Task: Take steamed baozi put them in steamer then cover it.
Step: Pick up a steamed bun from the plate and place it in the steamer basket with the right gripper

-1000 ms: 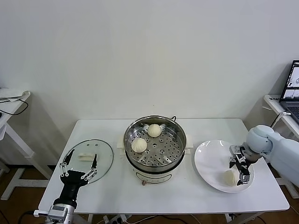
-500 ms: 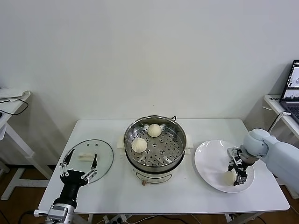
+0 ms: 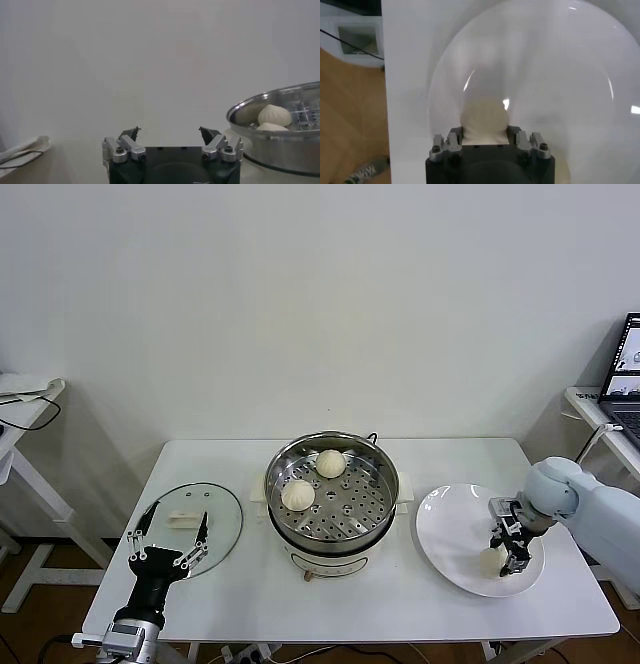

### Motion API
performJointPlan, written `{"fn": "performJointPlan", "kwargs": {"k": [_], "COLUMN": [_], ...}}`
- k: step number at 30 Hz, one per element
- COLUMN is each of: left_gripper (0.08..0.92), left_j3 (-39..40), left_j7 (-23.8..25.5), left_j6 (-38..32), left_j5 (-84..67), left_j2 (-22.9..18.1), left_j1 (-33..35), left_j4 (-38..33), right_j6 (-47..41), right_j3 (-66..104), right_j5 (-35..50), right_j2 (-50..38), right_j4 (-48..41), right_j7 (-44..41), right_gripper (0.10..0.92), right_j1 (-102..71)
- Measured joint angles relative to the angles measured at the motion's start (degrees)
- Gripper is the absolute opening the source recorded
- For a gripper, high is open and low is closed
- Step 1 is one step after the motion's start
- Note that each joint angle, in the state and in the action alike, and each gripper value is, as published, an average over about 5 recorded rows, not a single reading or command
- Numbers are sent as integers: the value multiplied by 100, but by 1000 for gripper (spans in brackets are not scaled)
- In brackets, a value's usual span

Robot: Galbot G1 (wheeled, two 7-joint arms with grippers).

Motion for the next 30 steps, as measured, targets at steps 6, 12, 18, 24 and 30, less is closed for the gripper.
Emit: {"fn": "performJointPlan", "kwargs": {"k": [6, 12, 18, 24, 30], "left_gripper": [823, 823, 823, 823, 823], "left_j3": [17, 8, -9, -35, -64], "left_j7": [-15, -17, -21, -21, -13], "left_j6": [22, 39, 51, 48, 36], "left_j5": [7, 7, 7, 2, -17], "left_j2": [4, 15, 17, 11, 11], "left_j1": [2, 22, 49, 50, 37], "left_j4": [-40, -84, -134, -144, -120], "right_j6": [122, 524, 1215, 2122, 2959], "right_j3": [-542, -1326, -2107, -2822, -3389], "right_j5": [410, 839, 1178, 1314, 1157], "right_j2": [-200, -231, -52, 329, 831], "right_j4": [160, 360, 611, 895, 1180], "right_j7": [-73, -166, -200, -92, 193], "right_gripper": [594, 594, 594, 594, 594], "right_j1": [915, 2223, 3554, 4597, 5201]}}
